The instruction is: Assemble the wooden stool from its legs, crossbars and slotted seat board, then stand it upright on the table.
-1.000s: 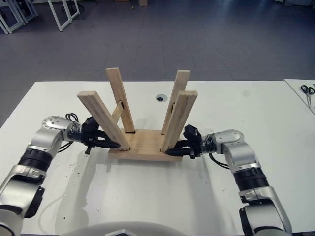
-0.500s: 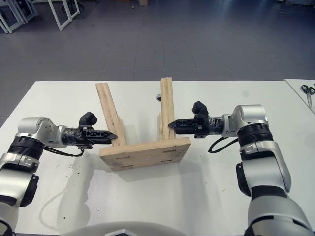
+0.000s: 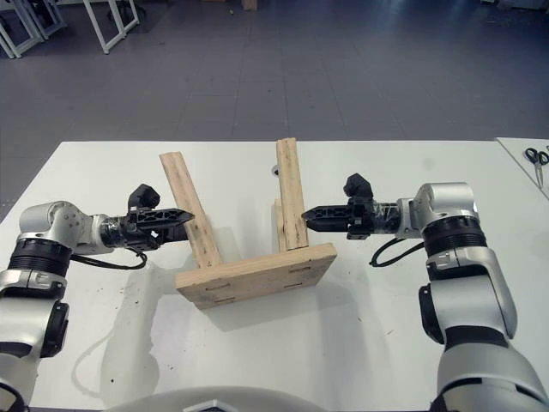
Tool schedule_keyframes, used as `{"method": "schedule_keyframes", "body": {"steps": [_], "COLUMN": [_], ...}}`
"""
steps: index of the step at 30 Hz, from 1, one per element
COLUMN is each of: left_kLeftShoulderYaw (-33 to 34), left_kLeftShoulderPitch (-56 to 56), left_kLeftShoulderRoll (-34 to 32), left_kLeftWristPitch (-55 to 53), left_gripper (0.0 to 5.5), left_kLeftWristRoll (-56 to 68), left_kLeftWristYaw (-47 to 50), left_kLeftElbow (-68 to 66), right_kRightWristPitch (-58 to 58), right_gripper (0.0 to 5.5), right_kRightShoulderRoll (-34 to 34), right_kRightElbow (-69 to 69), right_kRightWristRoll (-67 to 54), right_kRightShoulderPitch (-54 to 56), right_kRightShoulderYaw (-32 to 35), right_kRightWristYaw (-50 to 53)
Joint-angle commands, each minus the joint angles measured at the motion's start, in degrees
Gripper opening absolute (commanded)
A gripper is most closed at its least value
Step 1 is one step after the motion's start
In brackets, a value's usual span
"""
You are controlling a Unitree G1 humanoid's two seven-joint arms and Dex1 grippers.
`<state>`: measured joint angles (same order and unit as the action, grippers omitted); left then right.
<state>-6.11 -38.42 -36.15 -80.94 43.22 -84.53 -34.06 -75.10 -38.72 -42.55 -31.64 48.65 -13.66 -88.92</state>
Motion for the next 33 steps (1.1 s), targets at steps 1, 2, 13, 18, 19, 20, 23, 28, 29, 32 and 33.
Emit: {"method": "schedule_keyframes", "body": {"steps": [1, 2, 13, 18, 19, 20, 23, 28, 29, 32, 33], "left_kLeftShoulderYaw": [-1.6, -1.4, 12.2, 12.3, 12.4, 12.8, 12.5, 8.8, 7.9, 5.2, 4.2], "left_kLeftShoulderPitch": [1.6, 1.9, 19.8, 37.3, 38.9, 41.0, 45.0, 44.2, 43.7, 42.1, 41.8], "left_kLeftShoulderRoll": [-3.2, -3.8, -10.9, -7.9, -7.3, -7.0, -7.0, -5.8, -5.2, -3.3, -2.7], "left_kLeftWristPitch": [2.4, 2.6, 19.6, 43.6, 45.8, 47.9, 54.2, 58.1, 58.8, 60.7, 61.1], "left_gripper": [2.88, 2.88, 2.88, 3.23, 3.38, 3.53, 4.02, 4.26, 4.26, 4.26, 4.26], "left_kLeftWristRoll": [-2.0, -1.7, -0.8, -10.1, -10.7, -11.2, -14.0, -17.0, -17.7, -19.6, -20.0], "left_kLeftWristYaw": [-1.1, -1.5, 1.5, 6.3, 7.3, 8.2, 9.6, 12.6, 13.4, 15.6, 16.1], "left_kLeftElbow": [1.0, 1.6, 27.4, 42.5, 43.9, 45.5, 47.2, 46.5, 46.3, 45.5, 45.3], "right_kRightWristPitch": [-0.1, -0.2, 6.8, 20.6, 23.5, 28.5, 43.3, 49.2, 49.5, 49.5, 49.5], "right_gripper": [2.37, 2.37, 2.37, 3.1, 3.27, 3.44, 3.99, 4.06, 4.06, 4.06, 4.06], "right_kRightShoulderRoll": [-2.0, -2.5, -9.3, -10.0, -9.6, -9.1, -11.1, -13.5, -13.1, -10.6, -9.6], "right_kRightElbow": [2.6, 3.4, 12.4, 26.7, 28.6, 30.3, 34.2, 37.5, 37.7, 38.2, 38.4], "right_kRightWristRoll": [-0.1, -0.3, 0.5, 4.8, 5.3, 6.4, 11.3, 14.1, 14.2, 14.1, 14.1], "right_kRightShoulderPitch": [-0.4, -0.8, -11.3, -22.8, -24.5, -26.6, -32.5, -34.9, -34.5, -32.4, -31.7], "right_kRightShoulderYaw": [0.1, 0.3, 10.1, 12.5, 13.2, 13.8, 11.7, 8.0, 7.6, 6.5, 6.0], "right_kRightWristYaw": [-0.1, -0.1, 7.9, 15.9, 17.0, 17.9, 16.2, 11.2, 11.0, 12.0, 12.3]}}
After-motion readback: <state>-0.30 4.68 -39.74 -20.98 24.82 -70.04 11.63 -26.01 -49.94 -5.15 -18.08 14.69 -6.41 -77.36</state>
